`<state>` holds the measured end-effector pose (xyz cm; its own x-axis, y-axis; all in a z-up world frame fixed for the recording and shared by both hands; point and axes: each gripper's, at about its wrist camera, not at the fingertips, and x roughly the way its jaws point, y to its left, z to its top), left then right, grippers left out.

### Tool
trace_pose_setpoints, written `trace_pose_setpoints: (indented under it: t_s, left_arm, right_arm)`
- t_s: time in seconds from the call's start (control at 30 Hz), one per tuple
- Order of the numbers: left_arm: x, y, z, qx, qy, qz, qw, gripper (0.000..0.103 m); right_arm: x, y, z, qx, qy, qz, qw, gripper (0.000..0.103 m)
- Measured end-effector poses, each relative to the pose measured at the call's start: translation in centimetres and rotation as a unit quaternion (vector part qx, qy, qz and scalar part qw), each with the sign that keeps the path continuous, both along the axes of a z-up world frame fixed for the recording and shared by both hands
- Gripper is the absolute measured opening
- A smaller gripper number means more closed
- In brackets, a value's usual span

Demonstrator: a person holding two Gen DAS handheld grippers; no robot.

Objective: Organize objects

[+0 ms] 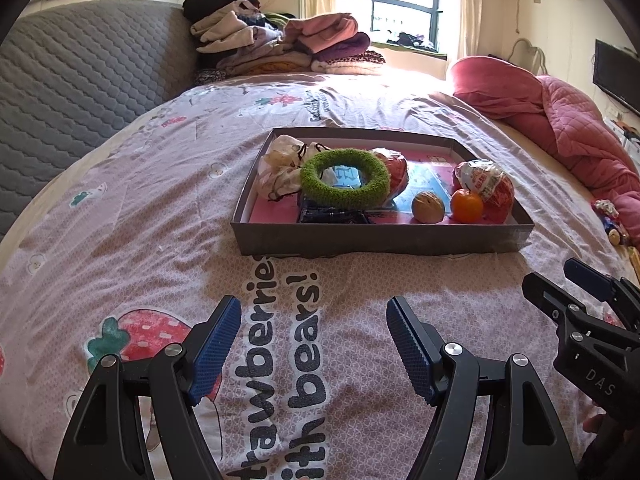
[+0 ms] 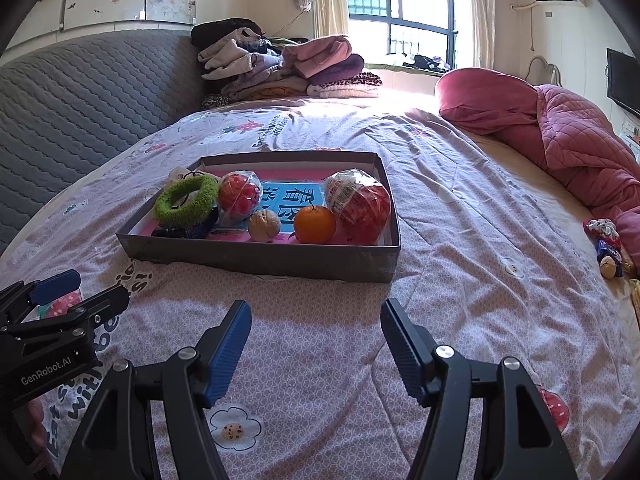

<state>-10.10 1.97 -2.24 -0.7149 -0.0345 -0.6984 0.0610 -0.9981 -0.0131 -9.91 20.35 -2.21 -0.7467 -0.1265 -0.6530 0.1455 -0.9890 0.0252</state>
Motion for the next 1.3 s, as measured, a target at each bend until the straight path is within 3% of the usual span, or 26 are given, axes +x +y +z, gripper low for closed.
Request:
trace_pose_setpoints:
  t_s: [1.3]
  left_arm:
    - [0.22, -0.51, -0.61, -0.007, -0.003, 0.004, 1.0, 0.076]
  right_arm:
    - [-0.12, 0.12, -0.64, 0.002, -0.009, -0.002, 1.0, 0.067]
